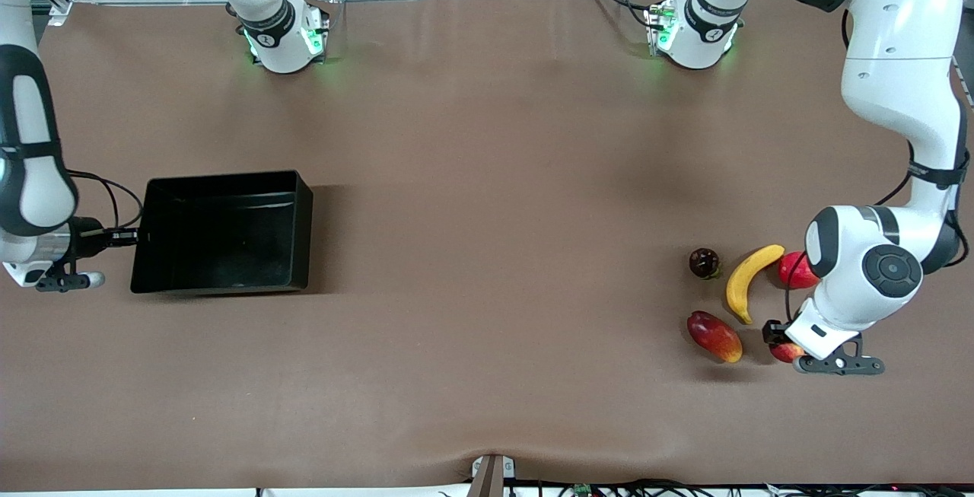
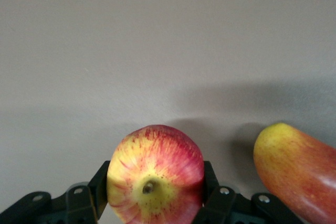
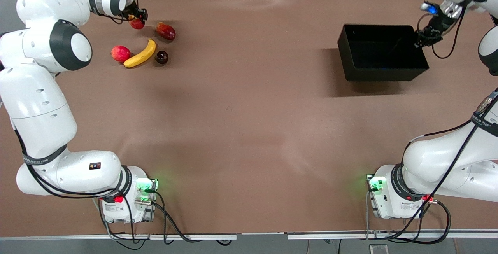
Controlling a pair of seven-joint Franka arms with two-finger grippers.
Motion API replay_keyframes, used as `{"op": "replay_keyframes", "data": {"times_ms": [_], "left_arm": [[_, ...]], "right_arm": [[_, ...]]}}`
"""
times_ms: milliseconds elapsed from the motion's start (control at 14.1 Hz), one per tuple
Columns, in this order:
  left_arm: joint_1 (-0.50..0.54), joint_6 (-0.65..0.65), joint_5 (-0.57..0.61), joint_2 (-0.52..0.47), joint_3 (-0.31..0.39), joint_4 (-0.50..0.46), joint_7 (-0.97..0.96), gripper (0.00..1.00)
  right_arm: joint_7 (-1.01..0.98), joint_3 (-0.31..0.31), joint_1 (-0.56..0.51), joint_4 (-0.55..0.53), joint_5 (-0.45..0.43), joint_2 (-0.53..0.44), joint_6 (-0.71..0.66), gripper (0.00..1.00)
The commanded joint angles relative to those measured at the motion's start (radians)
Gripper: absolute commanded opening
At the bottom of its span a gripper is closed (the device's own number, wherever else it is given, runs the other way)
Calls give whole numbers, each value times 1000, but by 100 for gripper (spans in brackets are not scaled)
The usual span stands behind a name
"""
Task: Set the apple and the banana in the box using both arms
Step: 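Lift the apple with the left gripper and carry it over the box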
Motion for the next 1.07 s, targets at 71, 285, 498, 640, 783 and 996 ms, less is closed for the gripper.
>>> {"op": "replay_keyframes", "data": {"times_ms": [71, 285, 498, 640, 783, 996], "left_arm": [[-16, -216, 22, -181, -37, -31, 0, 0], [-9, -359, 2, -300, -86, -72, -11, 0], [-10, -402, -102, -444, -98, -179, -26, 0], [-10, -407, -134, -543, -118, -254, -41, 0], [-12, -466, -137, -587, -159, -270, -118, 0], [-12, -511, -153, -611, -225, -290, -211, 0]], "right_arm": [[194, 6, 140, 24, 69, -62, -89, 0], [416, 6, 278, 23, 132, -82, -92, 0], [481, 5, 444, 24, 146, -90, -71, 0], [527, 5, 521, 21, 187, -84, -28, 0], [611, 5, 599, 12, 219, -78, 49, 0], [653, 3, 732, -8, 220, -66, 155, 0]]}}
